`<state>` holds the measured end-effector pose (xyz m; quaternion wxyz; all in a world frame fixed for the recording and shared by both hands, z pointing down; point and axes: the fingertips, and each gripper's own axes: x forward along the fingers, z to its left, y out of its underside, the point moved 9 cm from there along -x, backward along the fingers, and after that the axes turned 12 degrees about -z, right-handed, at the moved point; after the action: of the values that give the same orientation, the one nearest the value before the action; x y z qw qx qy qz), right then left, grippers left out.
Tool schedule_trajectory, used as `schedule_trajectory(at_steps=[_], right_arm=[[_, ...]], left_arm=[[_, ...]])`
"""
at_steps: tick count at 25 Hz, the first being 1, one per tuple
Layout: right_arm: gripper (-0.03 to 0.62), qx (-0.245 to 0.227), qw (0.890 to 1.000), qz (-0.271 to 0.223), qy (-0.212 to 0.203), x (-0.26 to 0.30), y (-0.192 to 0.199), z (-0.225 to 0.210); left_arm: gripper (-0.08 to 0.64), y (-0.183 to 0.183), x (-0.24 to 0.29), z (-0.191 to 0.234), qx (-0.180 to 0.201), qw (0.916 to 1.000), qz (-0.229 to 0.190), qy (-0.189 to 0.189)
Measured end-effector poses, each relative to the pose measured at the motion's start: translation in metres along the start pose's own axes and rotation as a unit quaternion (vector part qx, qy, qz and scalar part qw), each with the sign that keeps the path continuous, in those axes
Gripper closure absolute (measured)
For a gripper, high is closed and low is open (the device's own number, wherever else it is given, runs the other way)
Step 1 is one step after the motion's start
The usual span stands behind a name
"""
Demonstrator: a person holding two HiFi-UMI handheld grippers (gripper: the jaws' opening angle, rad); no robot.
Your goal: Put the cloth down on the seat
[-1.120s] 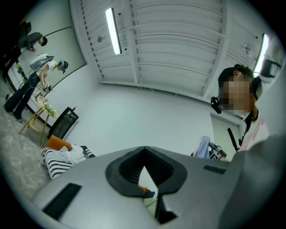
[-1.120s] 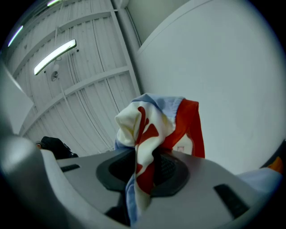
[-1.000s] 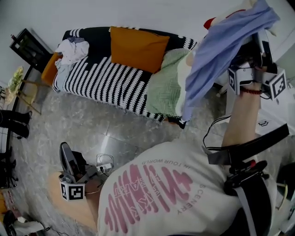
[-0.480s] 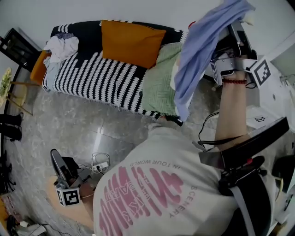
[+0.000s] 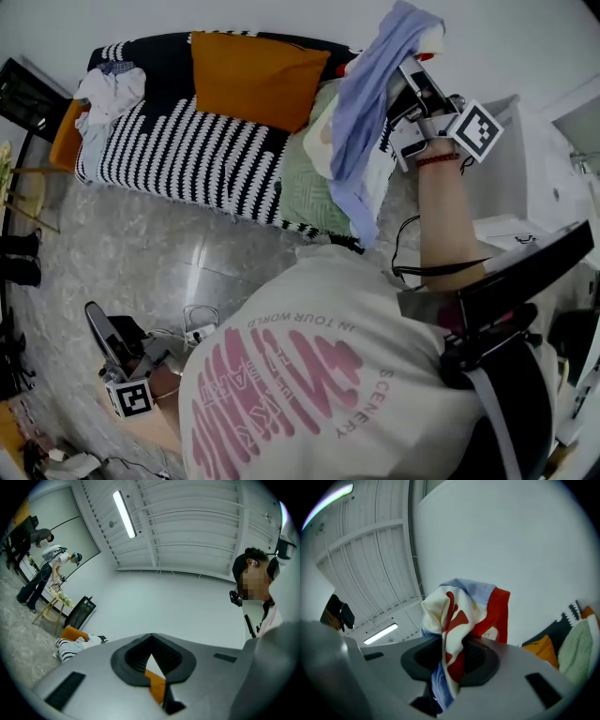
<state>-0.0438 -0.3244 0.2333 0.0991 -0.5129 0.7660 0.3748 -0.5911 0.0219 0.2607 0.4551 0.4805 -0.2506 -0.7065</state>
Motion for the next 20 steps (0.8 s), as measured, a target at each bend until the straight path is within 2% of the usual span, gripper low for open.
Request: schedule_trajectory(at_steps=[5, 7, 10, 13, 15, 17, 20], right_arm=[[0.506, -0.035, 0.994, 0.080, 0.064, -0.031, 0.020, -0.053], [0.505, -0.097, 0.984, 0.120, 0.091, -0.037, 0.024, -0.074], [0.505, -0.224, 0.949, 0.199, 0.102, -0.045, 0.030, -0.093], [0.505, -0.282, 0.914, 0.274, 0.101, -0.056, 0.046, -0.112], [0.505, -0.301, 0.892, 0.321, 0.099, -0.065, 0.058, -0.126], [0.505, -0.304, 0.877, 0.360, 0.098, -0.074, 0.071, -0.137], [0.505, -0.272, 0.871, 0.397, 0.103, -0.088, 0.099, -0.151]], left_arm=[[0.551, 0.014, 0.018, -0.010, 0.002, 0.9999, 0.014, 0.003], [0.551, 0.019, 0.031, -0.011, 0.003, 0.9999, 0.015, 0.005], [0.551, 0.021, 0.042, -0.018, 0.010, 0.9997, 0.022, 0.006], [0.551, 0.025, 0.044, -0.025, 0.021, 0.9994, 0.029, 0.000], [0.551, 0.028, 0.044, -0.030, 0.024, 0.9992, 0.031, -0.006], [0.551, 0.031, 0.045, -0.035, 0.026, 0.9990, 0.035, -0.010], [0.551, 0.032, 0.048, -0.038, 0.031, 0.9986, 0.041, -0.016]])
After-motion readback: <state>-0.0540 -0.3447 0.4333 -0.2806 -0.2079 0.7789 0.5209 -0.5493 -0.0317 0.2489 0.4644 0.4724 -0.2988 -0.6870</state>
